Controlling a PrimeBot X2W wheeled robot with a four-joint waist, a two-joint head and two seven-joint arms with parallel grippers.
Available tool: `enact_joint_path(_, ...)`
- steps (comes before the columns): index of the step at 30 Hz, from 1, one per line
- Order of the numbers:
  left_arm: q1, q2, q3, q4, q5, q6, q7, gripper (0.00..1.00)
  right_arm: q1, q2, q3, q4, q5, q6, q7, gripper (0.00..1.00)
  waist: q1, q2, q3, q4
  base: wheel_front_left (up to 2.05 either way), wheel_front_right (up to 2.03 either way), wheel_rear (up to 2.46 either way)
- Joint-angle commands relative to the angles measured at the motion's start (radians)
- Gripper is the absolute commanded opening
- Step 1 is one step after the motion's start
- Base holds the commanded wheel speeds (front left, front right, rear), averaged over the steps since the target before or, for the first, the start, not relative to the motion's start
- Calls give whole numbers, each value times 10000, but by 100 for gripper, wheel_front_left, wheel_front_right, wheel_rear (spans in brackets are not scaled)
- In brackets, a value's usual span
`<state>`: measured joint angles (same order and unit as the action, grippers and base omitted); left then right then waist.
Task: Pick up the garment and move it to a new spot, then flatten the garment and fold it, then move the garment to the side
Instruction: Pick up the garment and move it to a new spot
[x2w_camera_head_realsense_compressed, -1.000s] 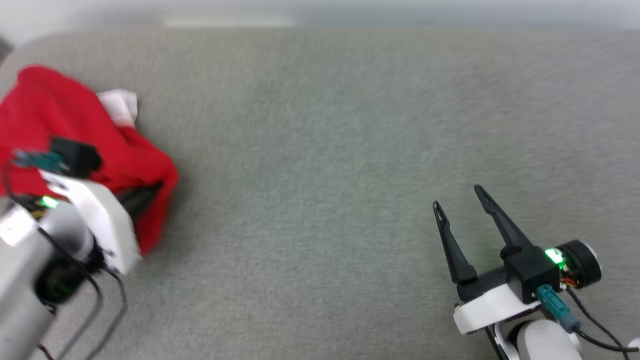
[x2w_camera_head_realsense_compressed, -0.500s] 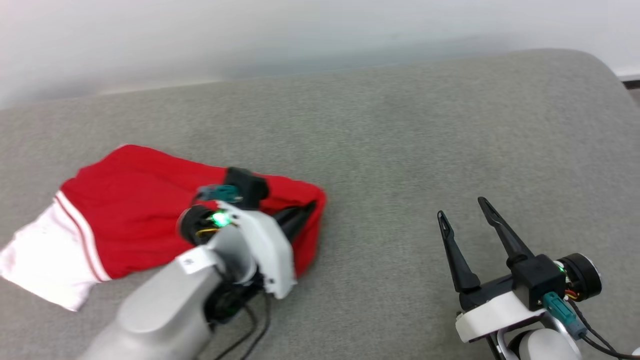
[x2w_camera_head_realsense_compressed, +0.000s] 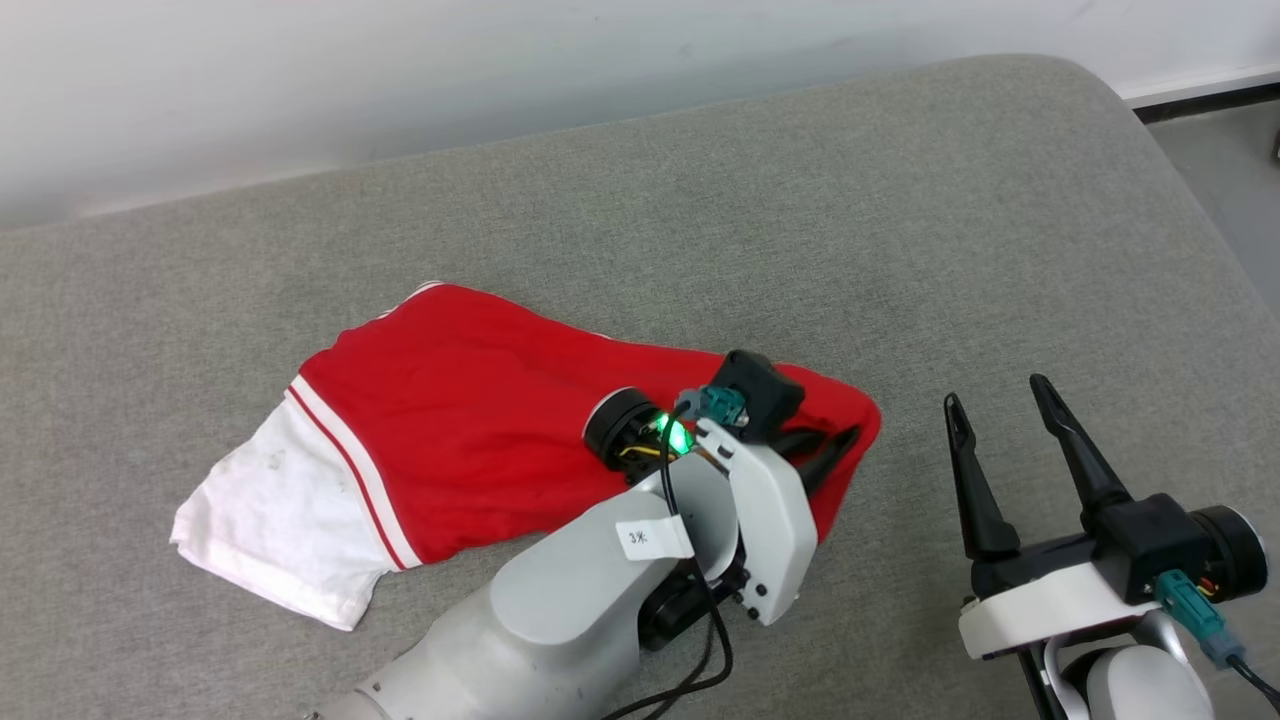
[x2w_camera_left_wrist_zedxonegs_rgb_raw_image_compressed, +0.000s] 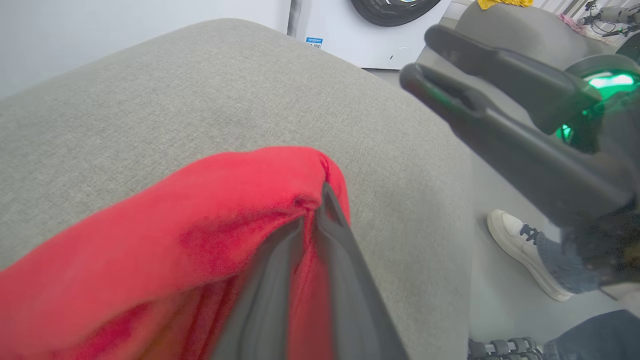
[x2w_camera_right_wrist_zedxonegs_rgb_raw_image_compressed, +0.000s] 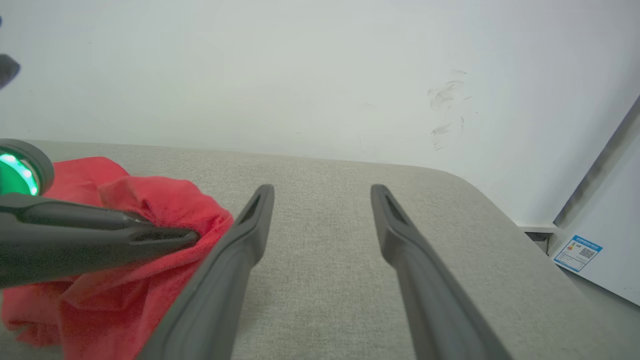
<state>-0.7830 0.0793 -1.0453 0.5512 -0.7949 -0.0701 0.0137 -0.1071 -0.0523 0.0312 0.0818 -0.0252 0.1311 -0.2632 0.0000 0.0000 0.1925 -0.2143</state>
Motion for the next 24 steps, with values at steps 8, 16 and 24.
enact_joint_path(8, 58, -54, -150, 1289, 190, -97, -1261, 100, -59, 32, 114, -40, 21, -7, -21, 100, 0, 0, -217, 596, 0, 0, 0)
enact_joint_path(16, 619, 1253, 824, 776, 365, 517, -2675, 100, 308, 33, -106, -3, -190, -7, -23, 100, 0, 0, -972, 1734, 0, 0, 0)
enact_joint_path(24, 3013, 3325, 3345, -2492, 1351, 1927, -2786, 100, 642, 25, -77, 30, -122, -7, -22, 100, 0, 0, -1637, 2186, 0, 0, 0)
